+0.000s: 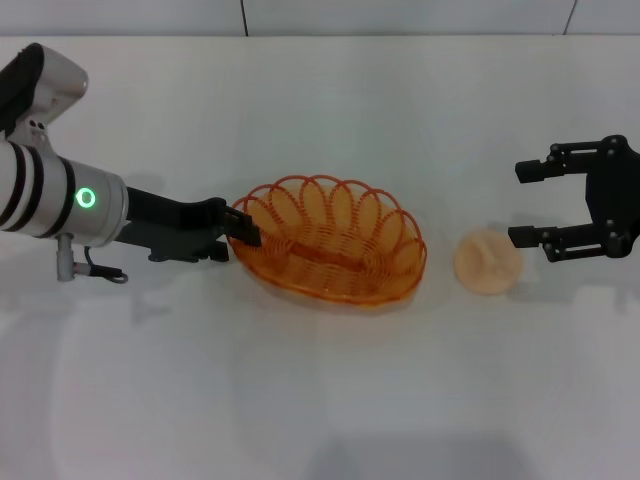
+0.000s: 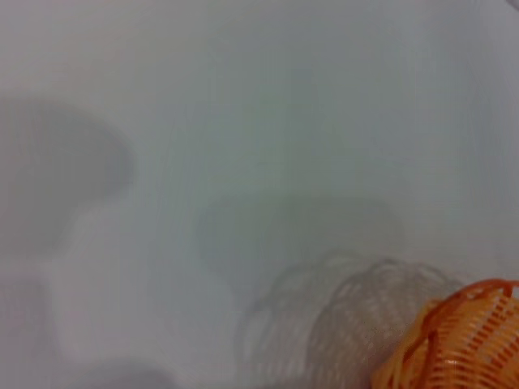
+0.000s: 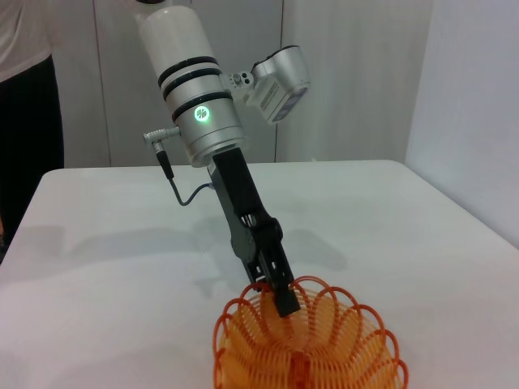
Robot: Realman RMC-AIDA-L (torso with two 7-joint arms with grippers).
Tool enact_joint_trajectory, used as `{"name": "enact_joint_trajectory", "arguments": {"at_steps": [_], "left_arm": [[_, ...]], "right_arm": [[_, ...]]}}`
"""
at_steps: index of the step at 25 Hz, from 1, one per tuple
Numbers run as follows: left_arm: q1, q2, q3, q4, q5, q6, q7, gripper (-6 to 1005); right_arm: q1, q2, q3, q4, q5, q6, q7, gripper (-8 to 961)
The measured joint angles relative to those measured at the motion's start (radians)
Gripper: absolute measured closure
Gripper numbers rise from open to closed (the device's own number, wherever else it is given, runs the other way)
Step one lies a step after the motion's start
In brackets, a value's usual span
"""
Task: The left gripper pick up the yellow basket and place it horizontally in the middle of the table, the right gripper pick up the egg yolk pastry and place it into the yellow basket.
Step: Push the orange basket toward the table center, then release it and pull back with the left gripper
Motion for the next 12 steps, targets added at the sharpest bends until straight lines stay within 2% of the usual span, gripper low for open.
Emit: {"name": "enact_joint_trajectory", "arguments": {"at_steps": [7,12], "left_arm": [[-0.01,0.003,-0.028,0.004,-0.009,0.054,0.034,386],[-0.013,0.007,-0.056,-0.001,-0.064,0.094,0.092,269]], "right_arm": [[0.001,0.001,0.0,-0.001,0.001,0.002,0.005,241],[0.006,0.007,0.0,-0.001,0.002,0.002,0.008,241]]}}
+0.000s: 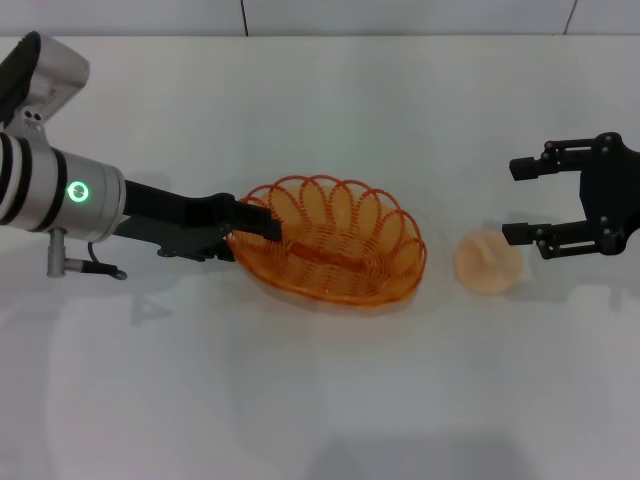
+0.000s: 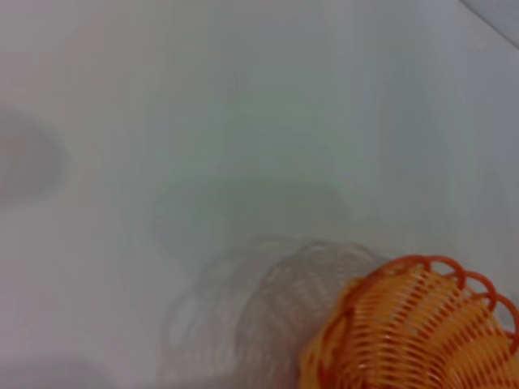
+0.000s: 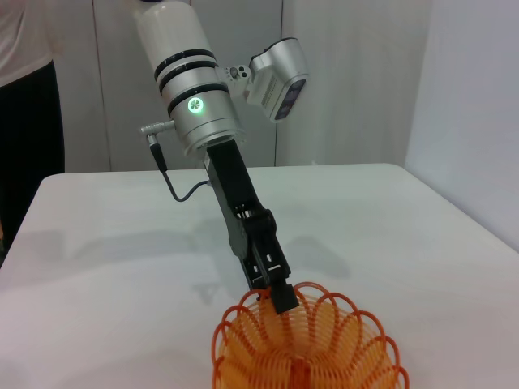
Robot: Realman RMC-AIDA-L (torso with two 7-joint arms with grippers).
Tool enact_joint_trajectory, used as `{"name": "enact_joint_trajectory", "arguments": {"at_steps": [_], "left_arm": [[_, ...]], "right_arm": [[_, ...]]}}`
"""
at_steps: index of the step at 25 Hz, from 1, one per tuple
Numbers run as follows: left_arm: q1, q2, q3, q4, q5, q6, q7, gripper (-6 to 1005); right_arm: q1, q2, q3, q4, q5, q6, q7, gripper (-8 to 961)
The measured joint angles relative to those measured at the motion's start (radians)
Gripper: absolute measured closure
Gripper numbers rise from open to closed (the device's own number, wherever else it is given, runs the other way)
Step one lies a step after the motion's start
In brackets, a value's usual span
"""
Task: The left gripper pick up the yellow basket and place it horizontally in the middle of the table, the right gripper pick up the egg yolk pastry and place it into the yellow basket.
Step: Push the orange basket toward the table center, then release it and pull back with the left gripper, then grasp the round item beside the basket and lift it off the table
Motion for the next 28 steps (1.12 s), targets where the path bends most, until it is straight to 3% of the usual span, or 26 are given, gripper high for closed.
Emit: {"name": "enact_joint_trajectory", "arguments": {"at_steps": [7,15,18,23,28], "left_arm": [[0.015,0.028,-0.036,0.061,0.004,0.077,0.031,272],[0.017,0.109,-0.275,0.071,0.019,0.307,0.306,275],[0.027,0.123,-0.358,0.072,0.015,0.354,0.452,276],[0.062,0.106,-0.497,0.063,-0.067,0.4,0.918,278],[0.131,0.066,-0.517,0.032,-0.174,0.42,1.377,280]], "right_arm": [[-0.002,0.002,0.007,0.0,0.004,-0.004,0.02,241],[-0.002,0.003,0.008,-0.005,0.006,0.006,0.078,241],[-0.006,0.002,0.005,-0.019,-0.002,0.003,0.109,242],[0.002,-0.007,-0.002,-0.026,-0.064,-0.012,0.155,242],[0.007,-0.008,-0.007,-0.026,-0.079,-0.02,0.198,242]]}}
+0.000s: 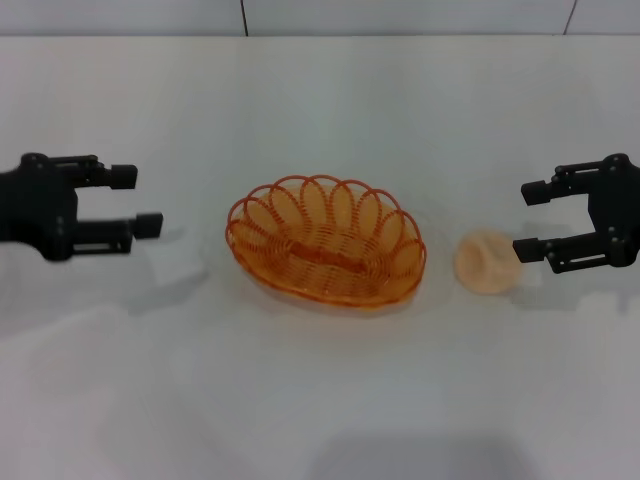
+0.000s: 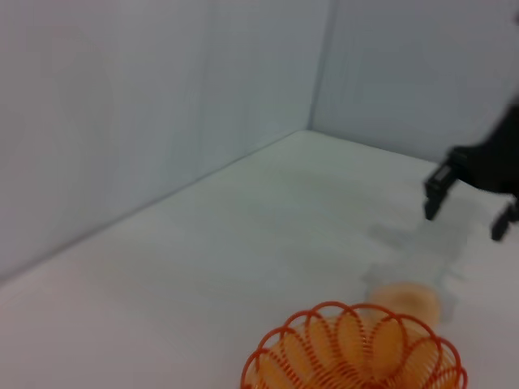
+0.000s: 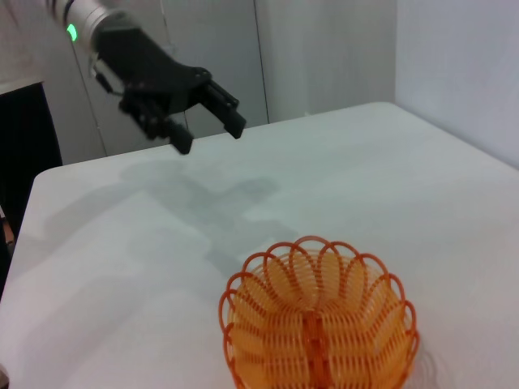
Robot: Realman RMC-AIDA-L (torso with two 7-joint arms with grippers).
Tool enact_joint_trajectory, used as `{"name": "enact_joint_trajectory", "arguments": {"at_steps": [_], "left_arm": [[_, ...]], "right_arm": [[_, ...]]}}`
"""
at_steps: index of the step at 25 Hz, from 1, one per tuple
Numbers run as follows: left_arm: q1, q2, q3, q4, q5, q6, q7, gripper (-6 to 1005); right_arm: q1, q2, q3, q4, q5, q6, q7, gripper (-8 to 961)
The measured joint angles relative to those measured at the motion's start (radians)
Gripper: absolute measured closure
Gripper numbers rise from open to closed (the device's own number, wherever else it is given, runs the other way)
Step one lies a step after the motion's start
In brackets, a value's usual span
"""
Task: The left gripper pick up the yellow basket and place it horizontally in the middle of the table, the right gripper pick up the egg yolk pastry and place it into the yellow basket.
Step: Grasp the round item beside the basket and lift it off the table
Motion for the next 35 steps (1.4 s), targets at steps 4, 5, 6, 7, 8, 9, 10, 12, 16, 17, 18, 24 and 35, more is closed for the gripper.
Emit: {"name": "enact_joint_trajectory", "arguments": {"at_steps": [4,5,6,7,8,9,10,12,16,17,18,24,35], "left_arm": [[0.044,-0.026,-0.024,-0.011,0.003,-0.002,0.203,282],[0.048,-0.024,-0.024,-0.016,0.007,0.006,0.22,282],[0.053,-0.019,-0.024,-0.022,0.01,0.015,0.234,282],[0.062,-0.012,-0.024,-0.026,0.012,0.025,0.248,283],[0.071,-0.007,-0.025,-0.026,0.012,0.032,0.253,283],[0.082,0.0,-0.026,-0.024,0.013,0.04,0.257,284],[0.093,0.003,-0.027,-0.021,0.013,0.047,0.26,284],[0.116,0.008,-0.027,-0.006,0.014,0.064,0.263,285],[0.161,0.013,-0.02,0.032,0.017,0.117,0.267,286],[0.169,0.014,-0.02,0.04,0.022,0.134,0.27,287],[0.172,0.015,-0.019,0.044,0.026,0.142,0.274,287],[0.172,0.005,-0.018,0.046,0.058,0.156,0.325,287],[0.143,-0.018,-0.015,0.041,0.07,0.152,0.337,287]], "right_arm": [[-0.001,0.0,-0.019,-0.003,-0.008,0.002,0.036,242],[-0.004,0.004,-0.022,-0.009,-0.017,0.006,0.049,242],[-0.005,0.006,-0.023,-0.012,-0.025,0.008,0.059,242],[-0.003,0.01,-0.023,-0.016,-0.04,0.012,0.077,242],[0.001,0.016,-0.024,-0.019,-0.057,0.017,0.093,242],[0.006,0.022,-0.025,-0.02,-0.075,0.021,0.107,242],[0.01,0.028,-0.026,-0.026,-0.091,0.025,0.118,242],[0.012,0.038,-0.03,-0.039,-0.113,0.033,0.135,242],[0.025,0.037,-0.081,-0.047,-0.122,0.072,0.176,243],[0.029,0.036,-0.096,-0.047,-0.123,0.082,0.183,243],[0.033,0.036,-0.108,-0.048,-0.126,0.087,0.19,243],[0.068,0.039,-0.185,-0.059,-0.22,0.144,0.267,243],[0.143,0.042,-0.333,-0.045,-0.346,0.246,0.35,243]]}}
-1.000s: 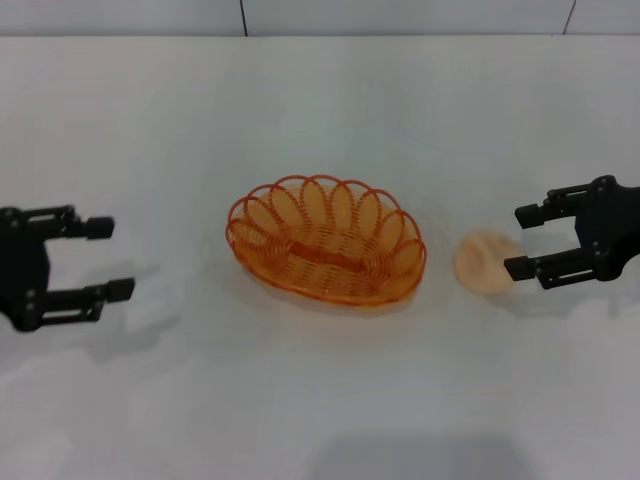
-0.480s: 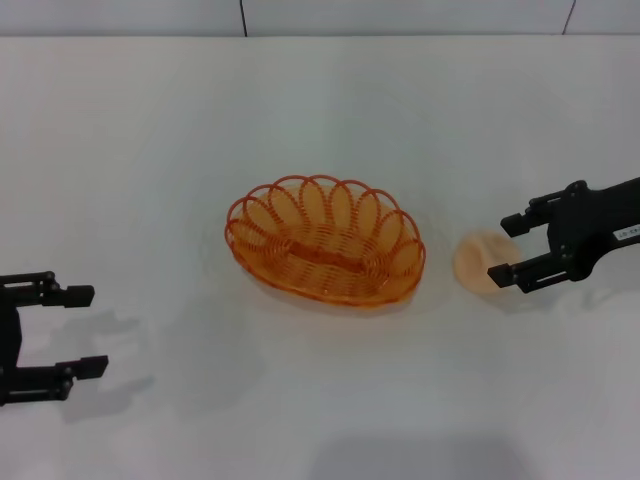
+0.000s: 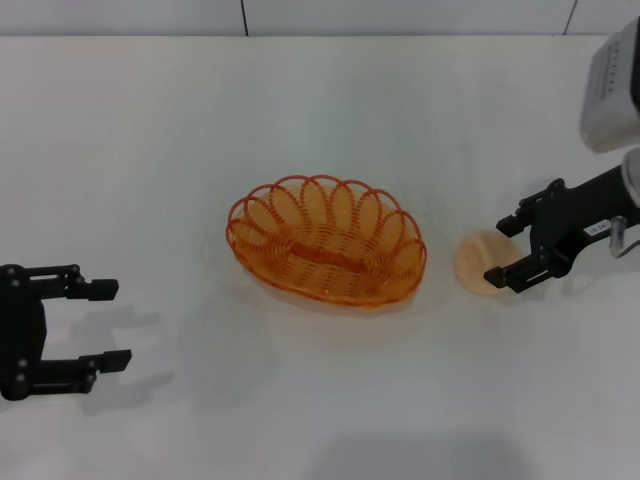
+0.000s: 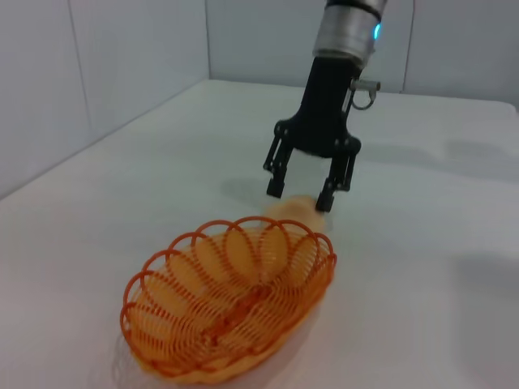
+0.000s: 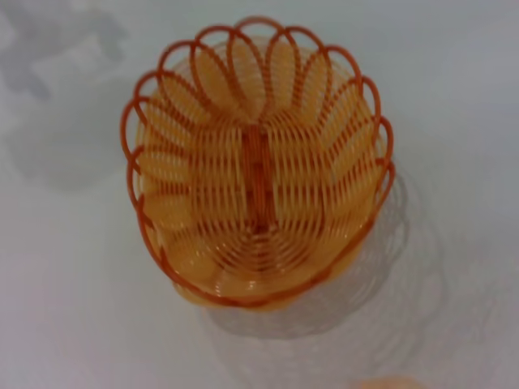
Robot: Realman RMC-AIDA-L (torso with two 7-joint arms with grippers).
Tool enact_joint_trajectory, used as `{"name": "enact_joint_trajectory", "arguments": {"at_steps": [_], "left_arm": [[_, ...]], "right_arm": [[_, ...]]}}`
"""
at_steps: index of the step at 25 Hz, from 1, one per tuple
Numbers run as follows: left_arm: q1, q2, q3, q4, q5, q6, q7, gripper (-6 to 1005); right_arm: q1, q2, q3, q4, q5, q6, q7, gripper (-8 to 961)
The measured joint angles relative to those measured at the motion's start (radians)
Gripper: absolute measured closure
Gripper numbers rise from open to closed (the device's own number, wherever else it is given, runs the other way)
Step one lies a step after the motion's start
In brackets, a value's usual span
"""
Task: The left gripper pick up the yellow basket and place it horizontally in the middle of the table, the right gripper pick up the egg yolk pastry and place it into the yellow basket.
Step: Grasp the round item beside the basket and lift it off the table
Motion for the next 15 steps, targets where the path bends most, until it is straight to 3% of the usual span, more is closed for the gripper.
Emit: {"name": "enact_joint_trajectory", "arguments": {"at_steps": [15], "left_arm": [[-0.006,-0.007,-0.001,0.0,0.0,-0.033,-0.002,287]], "right_arm": [[0.03,0.002,-0.069,0.017,0.001,0.013,-0.005,244]]}}
